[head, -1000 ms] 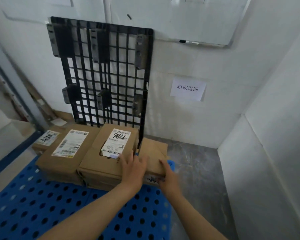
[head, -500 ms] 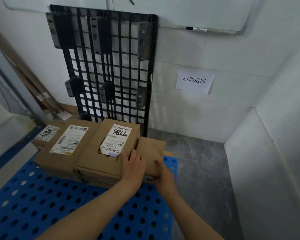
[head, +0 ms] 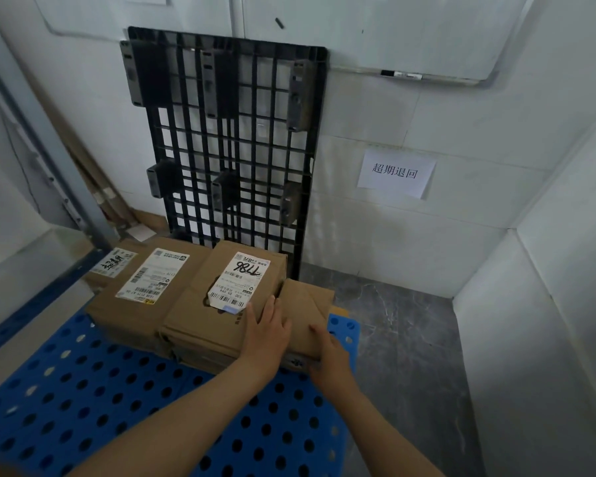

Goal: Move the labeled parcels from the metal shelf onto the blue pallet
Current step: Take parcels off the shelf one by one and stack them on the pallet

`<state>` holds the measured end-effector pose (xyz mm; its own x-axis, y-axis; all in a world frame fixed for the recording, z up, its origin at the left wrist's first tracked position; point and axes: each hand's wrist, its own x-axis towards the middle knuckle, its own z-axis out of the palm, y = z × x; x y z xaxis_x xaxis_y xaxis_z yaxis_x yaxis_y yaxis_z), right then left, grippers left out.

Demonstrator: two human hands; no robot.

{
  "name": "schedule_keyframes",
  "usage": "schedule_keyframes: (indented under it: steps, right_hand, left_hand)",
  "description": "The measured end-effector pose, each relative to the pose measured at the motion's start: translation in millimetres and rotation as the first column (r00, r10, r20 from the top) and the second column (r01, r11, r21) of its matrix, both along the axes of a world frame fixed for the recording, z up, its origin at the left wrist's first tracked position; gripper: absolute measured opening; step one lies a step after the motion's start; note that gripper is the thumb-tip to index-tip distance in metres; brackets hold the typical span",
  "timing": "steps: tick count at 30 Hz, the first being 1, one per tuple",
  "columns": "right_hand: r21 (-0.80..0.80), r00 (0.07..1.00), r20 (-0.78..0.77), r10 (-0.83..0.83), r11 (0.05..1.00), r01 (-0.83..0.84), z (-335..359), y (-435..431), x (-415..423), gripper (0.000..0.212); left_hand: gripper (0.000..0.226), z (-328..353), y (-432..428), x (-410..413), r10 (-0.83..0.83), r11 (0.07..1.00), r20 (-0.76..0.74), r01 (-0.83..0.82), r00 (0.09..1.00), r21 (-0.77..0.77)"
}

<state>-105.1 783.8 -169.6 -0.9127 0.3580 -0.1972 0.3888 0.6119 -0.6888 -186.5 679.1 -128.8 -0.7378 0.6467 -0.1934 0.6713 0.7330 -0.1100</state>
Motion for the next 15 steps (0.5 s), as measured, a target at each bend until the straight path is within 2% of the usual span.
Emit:
schedule_keyframes:
  steps: [3, 5, 8, 11, 15]
  right_hand:
    - [0.144, 0.997, 0.052, 0.062, 0.987, -0.069, 23.0, 0.9, 2.4, 0.073]
    - [0.229, 0.992, 0.026, 0.120, 0.966, -0.123, 39.1, 1.3, 0.1, 0.073]
    - [0.243, 0.979, 0.046, 0.197, 0.949, -0.202, 71.0, -2.7, -7.1, 0.064]
    - [0.251, 0.967, 0.044, 0.251, 0.934, -0.254, 93.2, -14.7, -17.0, 0.053]
    - [0.433, 0.945, -0.027, 0.325, 0.856, -0.282, 109.7, -39.0, -30.2, 0.044]
  left_hand:
    - [0.050, 11.1, -3.8, 3.2, 0.009, 0.995, 0.038, -0.012, 0.999, 0.094]
    - [0.052, 19.9, -10.5, 6.1, 0.018, 0.971, 0.058, -0.032, 0.998, 0.237]
    - [0.048, 34.6, -23.4, 5.7, 0.059, 0.897, 0.104, -0.098, 0.993, 0.432]
    - [0.048, 48.0, -45.3, 3.1, 0.126, 0.876, 0.083, -0.150, 0.989, 0.457]
    - [0.046, 61.5, -88.7, 4.7, 0.282, 0.853, 0.070, -0.284, 0.957, 0.438]
